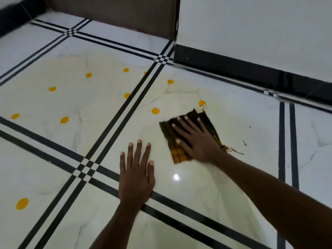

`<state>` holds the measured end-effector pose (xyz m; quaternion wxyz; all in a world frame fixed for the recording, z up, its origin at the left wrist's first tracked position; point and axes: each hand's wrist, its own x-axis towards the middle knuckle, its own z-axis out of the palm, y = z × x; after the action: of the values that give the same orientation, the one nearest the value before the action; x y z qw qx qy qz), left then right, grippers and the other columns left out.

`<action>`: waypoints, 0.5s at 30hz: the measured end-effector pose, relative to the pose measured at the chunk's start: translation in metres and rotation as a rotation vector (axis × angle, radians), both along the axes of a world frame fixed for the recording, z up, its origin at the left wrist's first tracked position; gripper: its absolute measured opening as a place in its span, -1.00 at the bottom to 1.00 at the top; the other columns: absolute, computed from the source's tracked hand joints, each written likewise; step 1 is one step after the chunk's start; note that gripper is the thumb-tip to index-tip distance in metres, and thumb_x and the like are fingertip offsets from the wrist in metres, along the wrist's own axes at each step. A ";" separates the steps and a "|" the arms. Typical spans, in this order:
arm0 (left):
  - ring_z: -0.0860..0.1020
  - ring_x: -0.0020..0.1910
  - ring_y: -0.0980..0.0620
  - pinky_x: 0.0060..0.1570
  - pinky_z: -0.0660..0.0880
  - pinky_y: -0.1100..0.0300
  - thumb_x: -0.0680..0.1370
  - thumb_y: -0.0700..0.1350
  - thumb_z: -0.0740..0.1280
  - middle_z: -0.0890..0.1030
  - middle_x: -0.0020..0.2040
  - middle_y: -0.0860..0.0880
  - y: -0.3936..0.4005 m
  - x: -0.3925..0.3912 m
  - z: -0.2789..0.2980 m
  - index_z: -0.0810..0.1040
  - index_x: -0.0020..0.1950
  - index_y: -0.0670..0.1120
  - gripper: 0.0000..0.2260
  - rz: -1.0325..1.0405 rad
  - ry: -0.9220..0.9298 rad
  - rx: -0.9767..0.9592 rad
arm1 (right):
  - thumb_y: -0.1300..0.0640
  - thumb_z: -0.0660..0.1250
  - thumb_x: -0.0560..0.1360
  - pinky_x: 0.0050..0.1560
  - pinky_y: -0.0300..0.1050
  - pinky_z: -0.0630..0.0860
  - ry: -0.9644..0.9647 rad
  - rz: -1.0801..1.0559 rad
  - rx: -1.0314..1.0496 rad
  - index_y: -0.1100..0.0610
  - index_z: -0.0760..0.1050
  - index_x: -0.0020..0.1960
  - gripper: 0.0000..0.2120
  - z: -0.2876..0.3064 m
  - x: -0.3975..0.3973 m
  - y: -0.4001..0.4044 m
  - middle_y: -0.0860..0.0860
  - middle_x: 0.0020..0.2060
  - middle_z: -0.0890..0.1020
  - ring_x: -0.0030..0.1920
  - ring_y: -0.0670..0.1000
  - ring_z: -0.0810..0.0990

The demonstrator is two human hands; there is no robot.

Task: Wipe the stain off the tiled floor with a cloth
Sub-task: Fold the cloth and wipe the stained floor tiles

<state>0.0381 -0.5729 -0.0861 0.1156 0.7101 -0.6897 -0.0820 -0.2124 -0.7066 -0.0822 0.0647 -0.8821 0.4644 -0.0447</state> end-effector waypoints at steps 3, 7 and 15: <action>-0.11 0.69 -0.05 0.62 0.05 -0.21 0.71 0.08 0.02 -0.02 0.71 0.01 -0.002 -0.001 0.003 0.05 0.68 0.09 -0.47 0.002 0.007 0.011 | -0.23 -0.02 0.73 0.68 0.24 -0.13 0.010 0.059 0.000 -0.17 -0.05 0.70 -0.43 0.000 -0.041 -0.008 -0.12 0.70 -0.04 0.71 -0.01 -0.13; -0.08 0.69 -0.06 0.61 0.08 -0.22 0.70 0.07 0.04 0.00 0.71 0.01 -0.004 -0.002 0.004 0.07 0.68 0.09 -0.47 0.011 -0.004 0.014 | -0.27 -0.12 0.70 0.64 0.35 -0.06 -0.041 -0.296 0.039 -0.21 -0.04 0.69 -0.43 -0.004 -0.042 -0.061 -0.10 0.70 0.00 0.70 0.00 -0.11; -0.04 0.69 -0.09 0.59 0.13 -0.25 0.68 0.03 0.15 0.02 0.71 -0.02 -0.005 -0.004 0.004 0.10 0.68 0.05 -0.44 0.021 0.014 0.011 | -0.30 -0.15 0.69 0.61 0.39 -0.27 -0.026 -0.504 0.083 -0.14 -0.06 0.70 -0.38 -0.002 0.025 -0.125 0.00 0.71 -0.04 0.71 0.10 -0.15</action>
<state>0.0344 -0.5779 -0.0820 0.1172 0.7172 -0.6811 -0.0896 -0.1870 -0.8314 -0.0838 0.0934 -0.7345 0.6701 -0.0516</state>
